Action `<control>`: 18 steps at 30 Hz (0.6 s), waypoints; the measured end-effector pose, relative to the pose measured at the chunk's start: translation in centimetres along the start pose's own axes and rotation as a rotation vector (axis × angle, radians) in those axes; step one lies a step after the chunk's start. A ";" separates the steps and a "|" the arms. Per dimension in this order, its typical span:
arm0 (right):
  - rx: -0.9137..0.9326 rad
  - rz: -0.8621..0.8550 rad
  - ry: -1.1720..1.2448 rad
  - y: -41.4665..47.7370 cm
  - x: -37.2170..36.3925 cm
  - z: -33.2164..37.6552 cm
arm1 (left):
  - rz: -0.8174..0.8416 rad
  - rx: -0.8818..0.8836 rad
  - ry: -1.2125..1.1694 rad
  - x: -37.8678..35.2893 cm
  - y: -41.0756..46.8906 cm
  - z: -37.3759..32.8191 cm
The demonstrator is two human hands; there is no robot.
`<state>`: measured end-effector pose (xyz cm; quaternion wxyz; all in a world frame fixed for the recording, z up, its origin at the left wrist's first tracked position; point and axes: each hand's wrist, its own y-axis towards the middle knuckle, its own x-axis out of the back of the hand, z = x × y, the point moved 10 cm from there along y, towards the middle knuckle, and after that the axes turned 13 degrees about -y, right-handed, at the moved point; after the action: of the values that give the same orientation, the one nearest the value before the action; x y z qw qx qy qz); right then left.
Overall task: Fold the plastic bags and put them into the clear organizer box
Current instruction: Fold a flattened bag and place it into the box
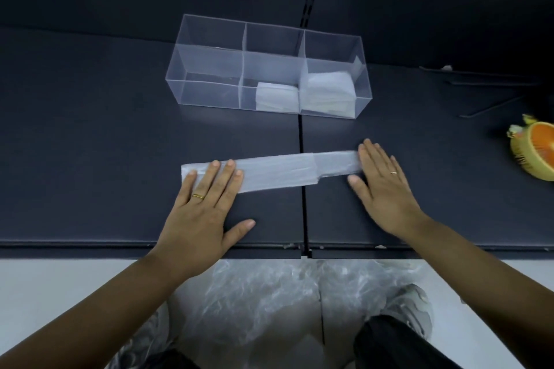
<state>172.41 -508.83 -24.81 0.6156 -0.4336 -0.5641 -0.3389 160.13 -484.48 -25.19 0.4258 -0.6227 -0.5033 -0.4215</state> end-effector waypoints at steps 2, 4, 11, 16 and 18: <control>-0.092 -0.130 0.123 0.5 1.6 -1.7 | 0.000 0.005 0.000 0.0 0.0 0.1; -0.155 -0.209 0.201 1.6 2.9 -2.6 | 0.006 0.009 0.002 -0.2 0.0 0.1; -0.078 -0.122 0.273 3.5 3.2 -1.4 | 0.011 -0.039 -0.007 -0.1 0.3 0.6; -0.203 0.125 0.679 -0.3 1.8 -2.6 | 0.050 -0.171 -0.047 0.9 1.4 1.8; -0.236 0.300 0.874 -2.5 0.4 -2.1 | 0.056 -0.208 -0.087 1.7 2.0 1.6</control>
<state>171.01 -511.69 -23.96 0.7839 -0.3938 -0.1410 -0.4589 162.51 -482.78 -24.22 0.3481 -0.6949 -0.4575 -0.4320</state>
